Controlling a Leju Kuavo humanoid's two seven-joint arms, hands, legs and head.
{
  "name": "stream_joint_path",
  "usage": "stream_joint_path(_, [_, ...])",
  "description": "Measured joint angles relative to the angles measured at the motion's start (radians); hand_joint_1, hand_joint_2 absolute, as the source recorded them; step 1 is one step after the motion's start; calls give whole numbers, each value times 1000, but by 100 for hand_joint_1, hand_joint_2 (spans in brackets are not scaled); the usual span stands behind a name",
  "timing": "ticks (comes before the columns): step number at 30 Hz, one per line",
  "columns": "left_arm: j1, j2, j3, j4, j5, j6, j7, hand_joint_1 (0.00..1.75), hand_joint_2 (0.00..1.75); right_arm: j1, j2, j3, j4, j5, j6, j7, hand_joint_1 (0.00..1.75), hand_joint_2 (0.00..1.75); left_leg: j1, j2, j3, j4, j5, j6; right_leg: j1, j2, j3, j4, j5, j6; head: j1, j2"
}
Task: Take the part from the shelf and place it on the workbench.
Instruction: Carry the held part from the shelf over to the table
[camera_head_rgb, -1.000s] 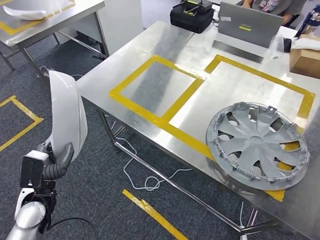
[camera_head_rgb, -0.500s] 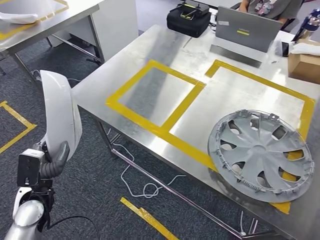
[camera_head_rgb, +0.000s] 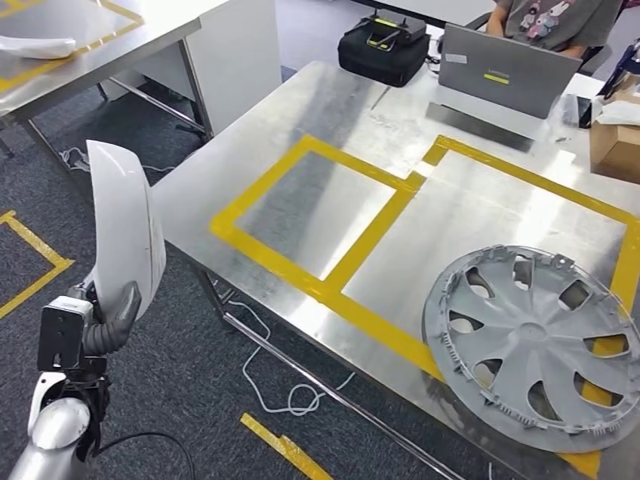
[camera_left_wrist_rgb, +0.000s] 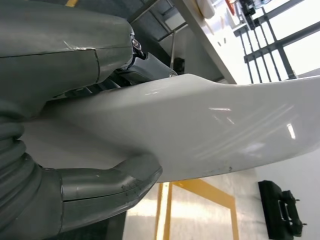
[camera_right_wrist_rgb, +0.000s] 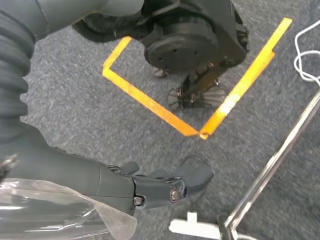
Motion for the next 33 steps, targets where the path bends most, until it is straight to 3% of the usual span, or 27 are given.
stream_joint_path(1, [-2,0,0,1,0,1,-2,175,175,1,0,0,-2,0,1,0,0,175,1,0,-9,26,0,-5,-2,2,17,-5,0,-5,-2,0])
stream_joint_path(3, [-6,1,0,2,-1,3,-4,175,175,3,0,0,-6,0,3,1,0,175,4,-1,-64,126,-23,-13,-7,7,39,-12,-6,-10,-6,0])
stream_joint_path(5, [-8,4,1,4,-1,4,-5,175,175,4,0,1,-8,-1,6,2,0,175,7,-2,-141,228,-77,-20,-9,17,53,-12,-17,-11,-8,0])
stream_joint_path(6, [-7,5,1,6,0,4,-5,175,175,5,0,2,-8,-1,7,2,0,175,8,-2,-166,248,-97,-23,-9,23,62,-12,-24,-10,-9,0])
stream_joint_path(7, [-7,6,1,7,0,4,-5,175,175,5,0,2,-8,-1,7,2,0,175,8,-2,-179,242,-97,-24,-10,29,72,-12,-31,-9,-8,0])
stream_joint_path(8, [-8,7,1,7,0,4,-5,175,175,5,0,2,-9,-2,8,3,0,175,9,-2,-180,208,-73,-25,-10,36,84,-12,-39,-7,-9,0])
stream_joint_path(10, [-8,9,1,9,-1,4,-6,175,175,6,0,2,-9,-2,10,4,0,175,9,-16,-166,97,31,-21,-10,49,102,-12,-57,-1,-9,0])
stream_joint_path(12, [-8,12,1,12,-2,5,-7,175,175,6,0,2,-12,-2,13,8,0,175,7,-35,-161,23,100,-12,-10,63,104,-9,-72,10,-10,0])
stream_joint_path(15, [-12,15,0,15,-4,7,-8,175,175,10,0,2,-17,-2,15,12,0,175,6,-35,-162,12,112,7,-13,74,98,-10,-83,30,-10,0])
stream_joint_path(17, [-19,15,0,15,-7,8,-9,175,175,10,0,2,-20,-2,15,12,0,175,9,-23,-152,2,108,18,-11,48,86,18,-106,41,-8,0])
stream_joint_path(19, [-22,15,0,15,-9,10,-10,175,175,8,0,2,-23,-2,17,12,0,175,10,-9,-145,-2,101,28,-11,13,27,123,-154,48,-5,0])
stream_joint_path(21, [-22,15,0,16,-11,12,-10,175,175,8,0,2,-24,-2,21,12,0,175,8,4,-142,-1,94,32,-13,2,-50,238,-187,52,-4,0])
stream_joint_path(22, [-22,16,0,17,-13,12,-11,175,175,8,0,2,-24,-1,23,12,0,175,7,11,-139,-1,91,32,-13,1,-70,256,-177,53,-4,0])
stream_joint_path(23, [-23,16,0,18,-15,12,-11,175,175,8,0,2,-24,-1,25,12,0,175,7,16,-135,-1,88,31,-13,-1,-69,234,-147,52,-4,0])
stream_joint_path(25, [-25,16,-1,19,-20,12,-12,175,175,7,0,1,-24,1,29,12,0,175,5,27,-123,-1,80,28,-9,-19,-20,110,-69,42,-5,0])
stream_joint_path(26, [-27,16,-1,19,-21,13,-12,175,175,7,0,0,-24,1,31,12,0,175,4,32,-117,-1,76,24,-6,-31,6,51,-43,36,-5,0])
stream_joint_path(28, [-31,17,-1,19,-23,13,-14,175,175,6,0,0,-26,2,33,11,0,175,3,41,-111,-2,72,14,1,-43,29,-2,-31,25,-6,0])
stream_joint_path(30, [-33,19,-1,19,-24,13,-15,175,175,8,0,-1,-28,3,35,10,0,175,4,50,-105,-5,70,2,1,-29,34,-8,-26,17,-5,0])
stream_joint_path(33, [-37,22,-2,19,-28,13,-18,175,175,8,0,-2,-28,5,39,8,0,175,6,33,-109,28,39,-13,-9,-13,54,-25,-13,3,-9,0])
